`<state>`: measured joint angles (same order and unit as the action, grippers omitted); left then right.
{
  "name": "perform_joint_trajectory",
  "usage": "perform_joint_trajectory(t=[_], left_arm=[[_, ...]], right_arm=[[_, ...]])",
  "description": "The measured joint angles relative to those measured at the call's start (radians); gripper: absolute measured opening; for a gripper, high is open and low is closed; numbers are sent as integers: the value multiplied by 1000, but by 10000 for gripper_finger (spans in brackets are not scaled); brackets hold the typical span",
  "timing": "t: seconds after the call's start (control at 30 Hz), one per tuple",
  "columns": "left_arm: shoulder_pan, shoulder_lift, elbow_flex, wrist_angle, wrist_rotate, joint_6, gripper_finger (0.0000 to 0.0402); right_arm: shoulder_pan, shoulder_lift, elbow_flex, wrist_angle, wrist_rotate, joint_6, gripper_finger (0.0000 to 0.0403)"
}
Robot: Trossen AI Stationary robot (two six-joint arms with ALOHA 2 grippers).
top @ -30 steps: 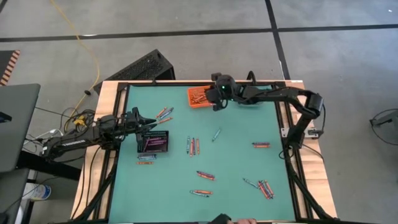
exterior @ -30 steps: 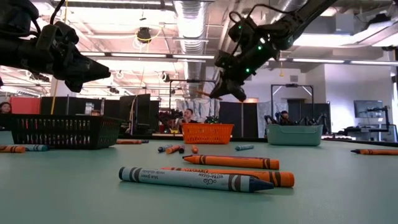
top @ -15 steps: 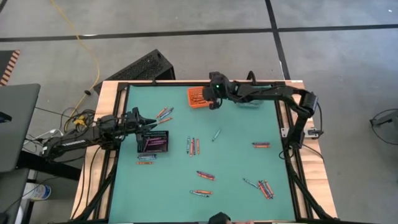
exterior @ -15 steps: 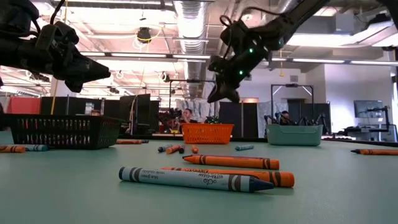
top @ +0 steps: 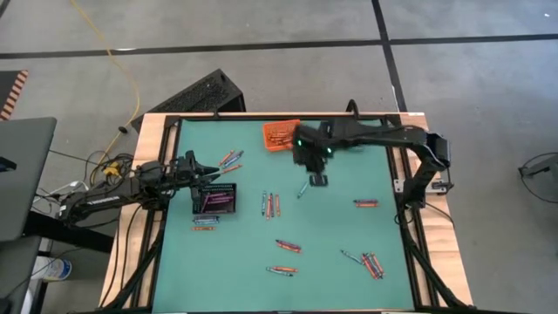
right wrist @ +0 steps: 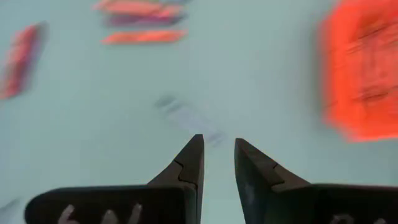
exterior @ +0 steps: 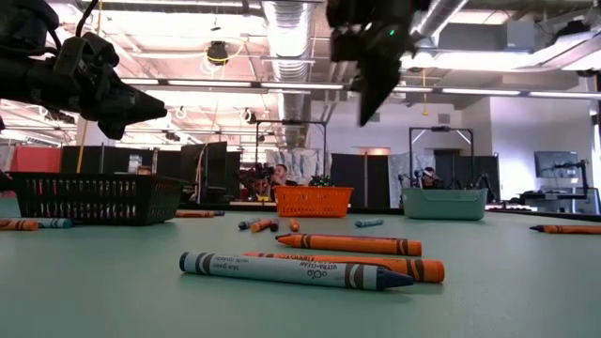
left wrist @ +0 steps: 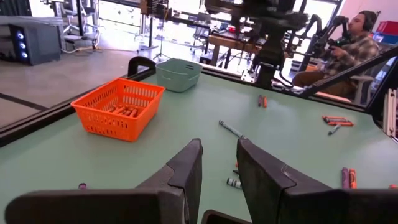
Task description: Sort crayons
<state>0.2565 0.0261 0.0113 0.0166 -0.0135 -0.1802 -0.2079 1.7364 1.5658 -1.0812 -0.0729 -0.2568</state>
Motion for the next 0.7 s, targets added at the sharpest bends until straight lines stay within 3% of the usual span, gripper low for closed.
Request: perform_joint_trajectory(t=[0.1, 0.27, 0.5, 0.7], left_arm=[[0, 0, 0, 0, 0, 0, 89], [0, 0, 0, 0, 0, 0, 89], [0, 0, 0, 0, -1, 0, 89], [0, 0, 0, 0, -1, 0, 89]], right_arm=[[97, -31, -12, -93, -58, 85, 84], [314, -156, -137, -85, -62, 278, 84], [654, -317, -393, 198, 27, 726, 84], [872, -316, -503, 329, 44, 1028, 84]])
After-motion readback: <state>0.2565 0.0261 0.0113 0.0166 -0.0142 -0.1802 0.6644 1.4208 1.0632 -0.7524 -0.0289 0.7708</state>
